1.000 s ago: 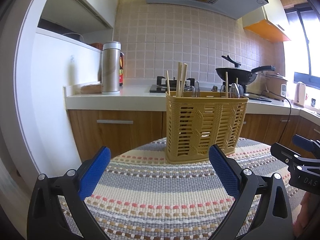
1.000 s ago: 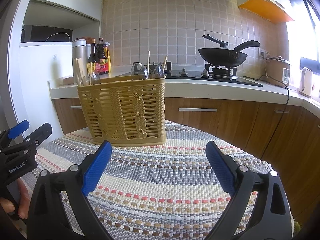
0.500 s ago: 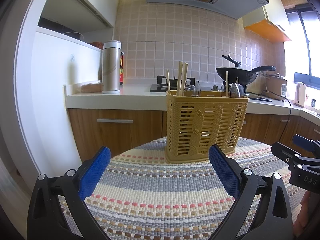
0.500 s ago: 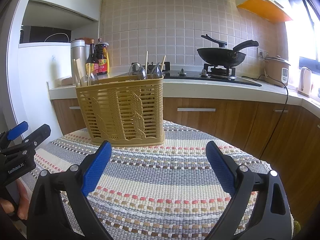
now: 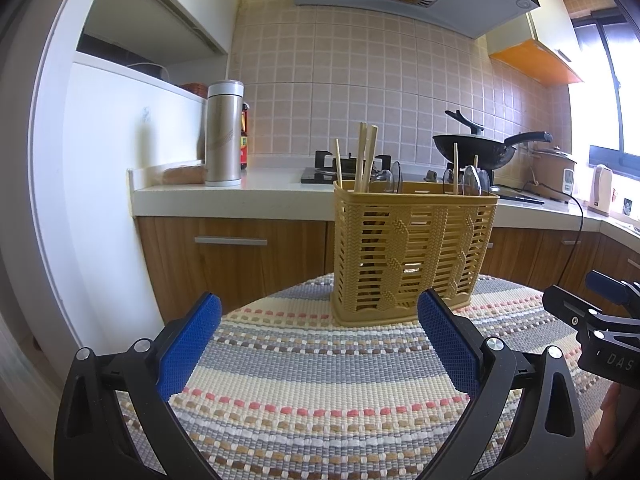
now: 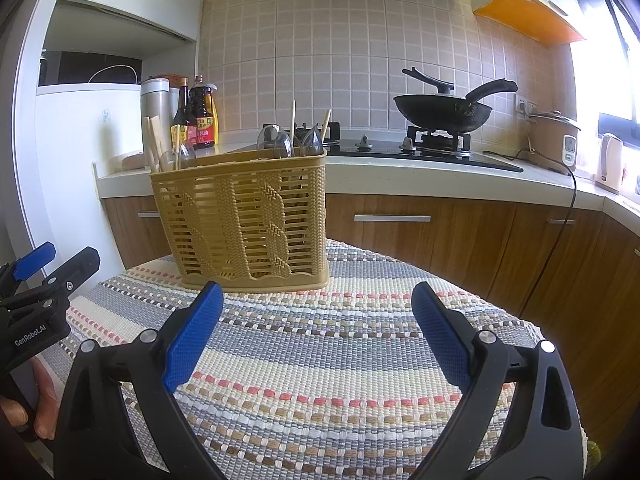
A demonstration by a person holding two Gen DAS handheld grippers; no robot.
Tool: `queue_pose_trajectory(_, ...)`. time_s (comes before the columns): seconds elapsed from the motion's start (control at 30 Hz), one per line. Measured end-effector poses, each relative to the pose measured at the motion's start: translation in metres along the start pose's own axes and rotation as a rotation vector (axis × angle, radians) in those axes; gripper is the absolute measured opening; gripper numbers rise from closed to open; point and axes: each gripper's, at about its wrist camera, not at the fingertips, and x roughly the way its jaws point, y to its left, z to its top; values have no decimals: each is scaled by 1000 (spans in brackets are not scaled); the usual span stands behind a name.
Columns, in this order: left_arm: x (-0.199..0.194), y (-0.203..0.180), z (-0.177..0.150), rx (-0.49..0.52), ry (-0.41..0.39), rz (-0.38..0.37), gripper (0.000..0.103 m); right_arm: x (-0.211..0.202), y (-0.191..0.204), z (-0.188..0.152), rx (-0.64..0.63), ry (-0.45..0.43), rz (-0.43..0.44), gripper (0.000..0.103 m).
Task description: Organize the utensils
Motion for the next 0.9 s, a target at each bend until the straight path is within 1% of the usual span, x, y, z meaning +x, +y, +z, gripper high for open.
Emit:
queue_pose_trajectory(0.5, -1, 0, 0, 6, 6, 14, 95, 1, 0, -1, -2, 4, -3, 91)
queue_pose_trajectory(0.9, -2, -2, 1, -1, 9, 30, 95, 5, 1, -1, -14, 21, -30, 91)
